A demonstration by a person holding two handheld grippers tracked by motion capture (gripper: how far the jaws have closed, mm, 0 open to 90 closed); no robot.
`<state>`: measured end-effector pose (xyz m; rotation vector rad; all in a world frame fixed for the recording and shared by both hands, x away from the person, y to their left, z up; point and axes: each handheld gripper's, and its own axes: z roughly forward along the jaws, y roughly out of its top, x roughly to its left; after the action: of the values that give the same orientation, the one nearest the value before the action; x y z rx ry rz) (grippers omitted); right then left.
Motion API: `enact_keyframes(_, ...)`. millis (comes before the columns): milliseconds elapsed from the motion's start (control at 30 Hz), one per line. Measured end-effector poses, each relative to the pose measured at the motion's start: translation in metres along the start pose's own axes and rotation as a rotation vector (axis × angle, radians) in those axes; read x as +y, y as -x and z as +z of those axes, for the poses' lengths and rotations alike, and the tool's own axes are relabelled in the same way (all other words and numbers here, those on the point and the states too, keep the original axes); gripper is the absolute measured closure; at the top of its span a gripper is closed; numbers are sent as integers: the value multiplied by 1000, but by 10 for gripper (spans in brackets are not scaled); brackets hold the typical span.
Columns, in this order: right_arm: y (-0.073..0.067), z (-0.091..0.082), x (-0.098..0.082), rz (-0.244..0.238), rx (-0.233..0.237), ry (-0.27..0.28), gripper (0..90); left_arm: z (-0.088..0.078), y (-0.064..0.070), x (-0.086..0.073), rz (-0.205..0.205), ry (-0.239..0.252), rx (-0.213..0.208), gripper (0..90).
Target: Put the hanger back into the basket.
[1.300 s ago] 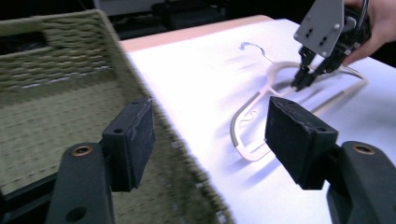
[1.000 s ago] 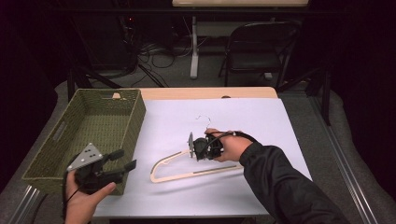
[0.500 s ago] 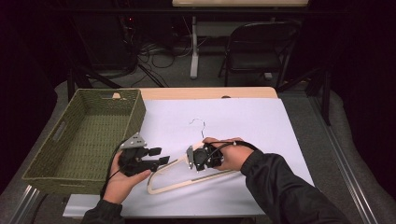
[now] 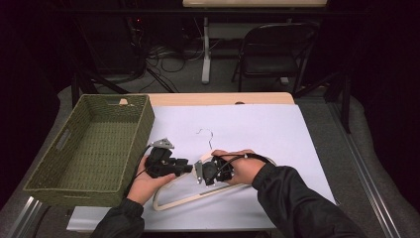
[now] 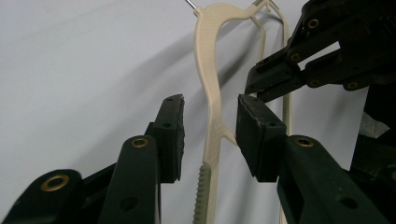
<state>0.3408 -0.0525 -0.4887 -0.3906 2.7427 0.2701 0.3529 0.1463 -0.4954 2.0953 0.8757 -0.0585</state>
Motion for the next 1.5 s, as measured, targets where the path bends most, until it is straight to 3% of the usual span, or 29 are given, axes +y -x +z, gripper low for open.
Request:
enact_keyframes(333, -4, 2, 6, -29, -6, -18, 854, 17, -4, 1, -14, -62, -45, 691)
enact_keyframes(467, -5, 3, 7, -22, -8, 2, 854, 25, -3, 0, -7, -100, -35, 737)
enact_keyframes(667, -6, 5, 6, -23, -15, 19, 852, 27, -5, 1, -19, -104, -34, 802)
enact_keyframes(800, -7, 7, 5, 12, -2, 32, 836, 28, -4, 1, -13, -123, -19, 810)
enact_keyframes(867, -5, 5, 2, 46, 10, 55, 768, 32, -2, -1, 21, -154, 15, 811)
enact_keyframes(967, 1, -6, -8, 123, 19, 102, 723, 34, 0, -5, 24, -165, 22, 812)
enact_keyframes(1100, 14, -22, -33, 278, 20, 159, 660, 33, 0, -6, 29, -156, 15, 814)
enact_keyframes(1167, 21, -25, -45, 350, 12, 166, 605, 31, 2, -5, 37, -149, 16, 815)
enact_keyframes(1267, 31, -24, -59, 445, 7, 165, 594, 30, 4, -5, 44, -148, 13, 816)
enact_keyframes(1367, 38, -18, -66, 505, 34, 167, 580, 30, 5, -5, 45, -146, 16, 817)
enact_keyframes(1500, 42, -8, -68, 524, 66, 147, 587, 30, 6, -6, 47, -143, 15, 817)
